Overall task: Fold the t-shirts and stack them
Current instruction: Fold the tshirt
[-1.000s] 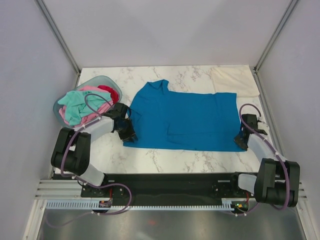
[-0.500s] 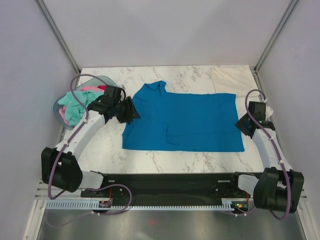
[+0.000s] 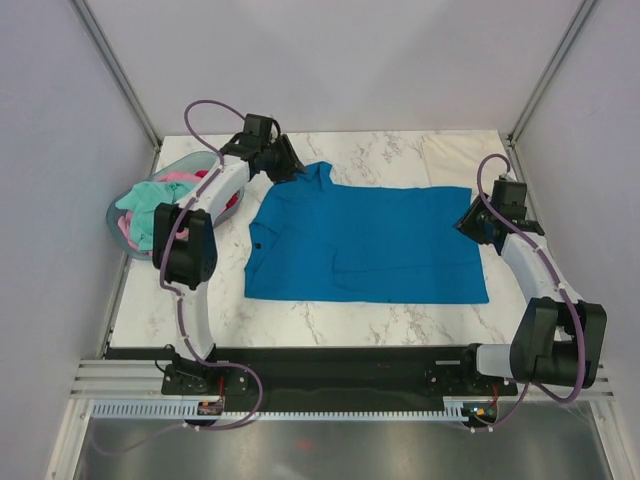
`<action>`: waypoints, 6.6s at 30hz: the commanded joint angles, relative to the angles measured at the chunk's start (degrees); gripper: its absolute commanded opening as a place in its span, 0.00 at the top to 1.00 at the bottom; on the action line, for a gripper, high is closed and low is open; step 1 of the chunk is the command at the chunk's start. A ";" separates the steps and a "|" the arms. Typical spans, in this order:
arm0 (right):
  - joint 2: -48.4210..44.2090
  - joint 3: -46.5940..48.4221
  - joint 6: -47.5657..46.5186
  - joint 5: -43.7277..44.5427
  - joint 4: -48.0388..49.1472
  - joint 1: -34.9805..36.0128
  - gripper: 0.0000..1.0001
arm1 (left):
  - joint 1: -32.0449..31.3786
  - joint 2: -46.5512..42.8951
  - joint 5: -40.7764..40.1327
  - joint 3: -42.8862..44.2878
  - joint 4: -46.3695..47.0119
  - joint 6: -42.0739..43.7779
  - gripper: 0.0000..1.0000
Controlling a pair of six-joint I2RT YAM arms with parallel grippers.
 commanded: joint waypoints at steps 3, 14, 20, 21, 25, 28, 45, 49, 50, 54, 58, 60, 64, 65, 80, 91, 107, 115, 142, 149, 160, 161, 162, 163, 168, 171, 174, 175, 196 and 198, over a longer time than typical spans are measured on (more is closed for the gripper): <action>1.64 2.17 -1.27 -1.80 2.47 0.56 0.63 | 0.69 10.65 -0.42 9.91 5.65 -12.31 0.51; 2.87 4.02 -0.56 -2.50 3.44 1.18 0.63 | 0.52 18.85 -4.20 10.18 13.55 -18.74 0.52; 3.66 4.46 -0.83 -2.06 3.88 2.23 0.63 | 0.61 21.31 -4.46 12.02 15.76 -20.32 0.53; 4.01 4.46 -0.83 -1.80 3.96 2.32 0.63 | 0.52 22.01 -4.46 12.20 15.85 -20.85 0.54; 5.07 4.98 -1.00 -1.62 3.96 2.41 0.63 | 0.52 23.51 -4.90 12.11 15.94 -22.17 0.55; 5.42 5.25 -0.91 -1.62 4.05 2.32 0.62 | 0.52 24.65 -4.46 12.81 16.38 -22.79 0.55; 6.48 5.07 -0.83 -2.32 5.19 2.32 0.62 | 0.17 27.03 -5.69 14.84 17.43 -24.98 0.66; 6.56 5.07 -0.83 -1.89 5.28 2.41 0.62 | 0.08 27.03 -4.73 15.01 18.05 -25.95 0.79; 6.74 5.16 -0.74 -1.62 5.28 2.32 0.62 | 0.17 26.94 -4.55 15.10 18.22 -25.95 0.83; 8.05 7.26 0.23 0.22 5.11 2.41 0.60 | 0.25 25.10 -3.06 15.89 18.23 -24.99 0.98; 11.65 10.34 1.89 2.24 4.58 2.32 0.57 | 0.96 22.65 0.98 15.89 16.65 -24.02 0.98; 12.88 12.18 3.04 3.03 3.88 2.41 0.57 | 1.40 21.06 1.60 15.02 15.86 -22.97 0.98; 16.83 15.00 3.57 7.23 2.56 2.41 0.57 | 2.62 16.85 3.96 13.35 13.05 -19.11 0.98; 17.63 16.05 3.57 8.13 1.95 2.23 0.57 | 2.89 16.40 4.76 13.17 12.26 -18.66 0.98; 36.00 36.79 20.25 18.68 -9.56 1.62 0.58 | 7.46 5.58 16.80 2.71 6.62 -7.85 0.98; 42.86 43.13 25.71 22.64 -10.98 1.62 0.58 | 8.43 4.36 21.11 2.10 4.78 -4.51 0.98; 47.34 47.35 27.30 23.95 -10.80 1.18 0.59 | 9.13 4.00 22.87 4.03 3.37 -3.10 0.98; 48.66 48.58 28.27 22.81 -10.80 0.82 0.59 | 9.22 4.09 23.14 4.38 3.19 -2.49 0.98; 46.03 46.47 25.37 23.96 -9.92 0.74 1.00 | 9.92 -0.04 14.61 6.67 -6.82 2.87 0.98; 44.01 42.87 23.35 21.58 -8.61 0.65 1.00 | 10.71 -3.38 14.78 4.47 -10.25 5.07 0.98; 36.72 33.21 16.67 19.03 -4.39 0.39 1.00 | 11.86 -11.28 21.37 -3.08 -12.80 5.51 0.98; 35.40 32.41 16.23 18.95 -4.39 0.39 1.00 | 11.77 -12.77 21.73 -4.31 -12.80 5.60 0.98; 34.69 31.80 15.70 18.94 -4.30 0.39 1.00 | 11.77 -13.48 22.16 -5.45 -12.80 5.69 0.98; 34.08 30.40 14.74 19.12 -4.21 0.30 1.00 | 11.86 -14.36 21.91 -7.90 -12.80 5.86 0.98; 29.33 26.52 11.57 20.79 -3.77 0.21 1.00 | 11.77 -19.10 21.63 -14.16 -12.63 7.09 0.98; 27.31 23.54 10.25 19.65 -3.51 0.12 1.00 | 11.77 -21.04 22.69 -18.28 -12.54 7.53 0.98; 25.64 20.81 9.46 18.25 -3.51 -0.23 1.00 | 11.77 -23.41 22.44 -20.74 -12.54 8.15 0.98; 24.76 19.67 9.11 17.81 -3.51 -0.40 1.00 | 11.77 -23.94 22.17 -21.28 -12.54 8.24 0.98; 16.15 8.94 1.37 16.40 -2.36 -3.39 1.00 | 11.86 -29.48 13.38 -26.03 -14.91 9.73 0.98; 15.71 8.85 0.93 16.48 -2.71 -3.48 1.00 | 11.86 -29.57 12.94 -25.59 -15.61 9.91 0.98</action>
